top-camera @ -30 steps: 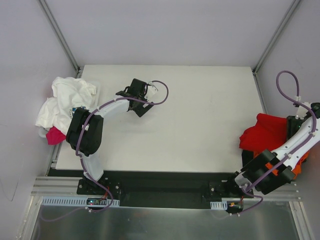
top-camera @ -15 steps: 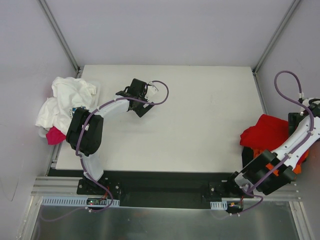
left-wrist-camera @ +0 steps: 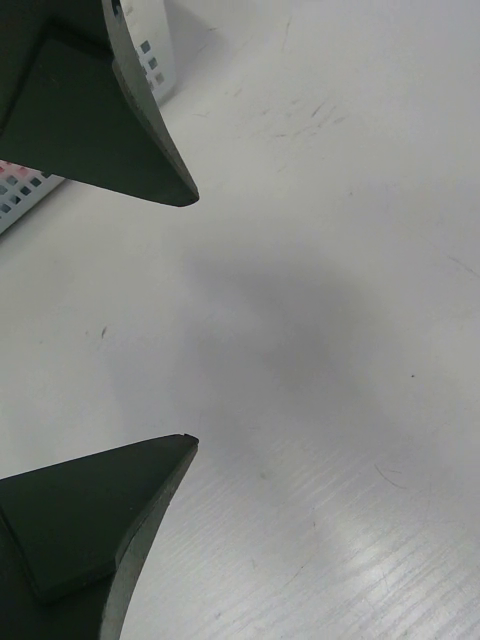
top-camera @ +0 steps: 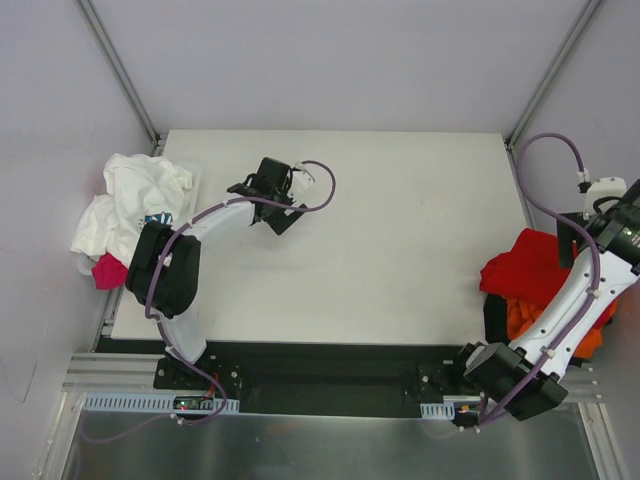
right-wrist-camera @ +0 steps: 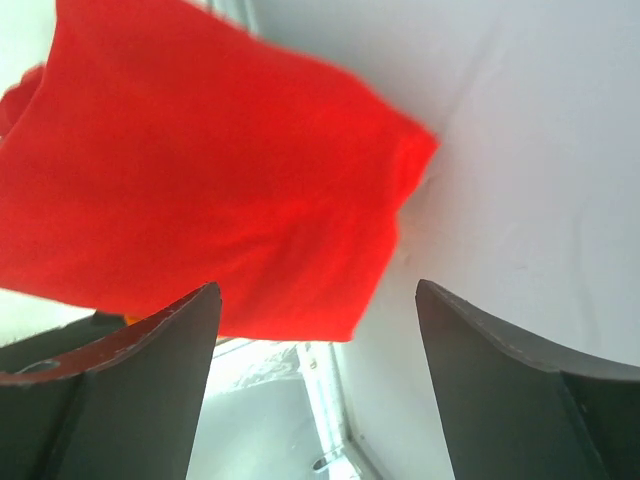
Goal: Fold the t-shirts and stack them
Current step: Put the neatly folded tshirt into the corner of the board with the right arm
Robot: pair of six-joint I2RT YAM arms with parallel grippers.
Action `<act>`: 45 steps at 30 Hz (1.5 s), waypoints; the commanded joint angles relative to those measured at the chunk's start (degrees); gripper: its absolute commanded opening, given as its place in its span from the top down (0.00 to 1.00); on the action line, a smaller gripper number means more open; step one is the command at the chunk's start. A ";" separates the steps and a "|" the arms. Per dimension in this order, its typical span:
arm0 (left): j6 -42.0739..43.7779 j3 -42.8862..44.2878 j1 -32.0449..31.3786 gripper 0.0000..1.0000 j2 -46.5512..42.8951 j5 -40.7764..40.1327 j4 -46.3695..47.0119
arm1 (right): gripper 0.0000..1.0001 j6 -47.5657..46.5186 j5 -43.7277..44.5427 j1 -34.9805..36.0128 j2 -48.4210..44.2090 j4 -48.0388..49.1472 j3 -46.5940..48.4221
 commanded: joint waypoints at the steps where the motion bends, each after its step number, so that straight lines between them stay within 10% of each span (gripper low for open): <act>1: -1.02 -1.10 -0.46 0.01 -4.96 -0.64 0.60 | 0.18 1.39 -1.11 0.44 -1.76 0.47 -8.04; 20: -1.02 -3.39 -0.45 0.01 -5.76 -0.82 1.04 | 0.20 -3.97 2.75 -2.55 2.97 15.84 -32.68; 45: -1.46 -2.77 -0.46 0.01 -4.79 -2.05 1.21 | 0.18 -2.30 -9.02 -3.08 -6.78 -1.90 -11.86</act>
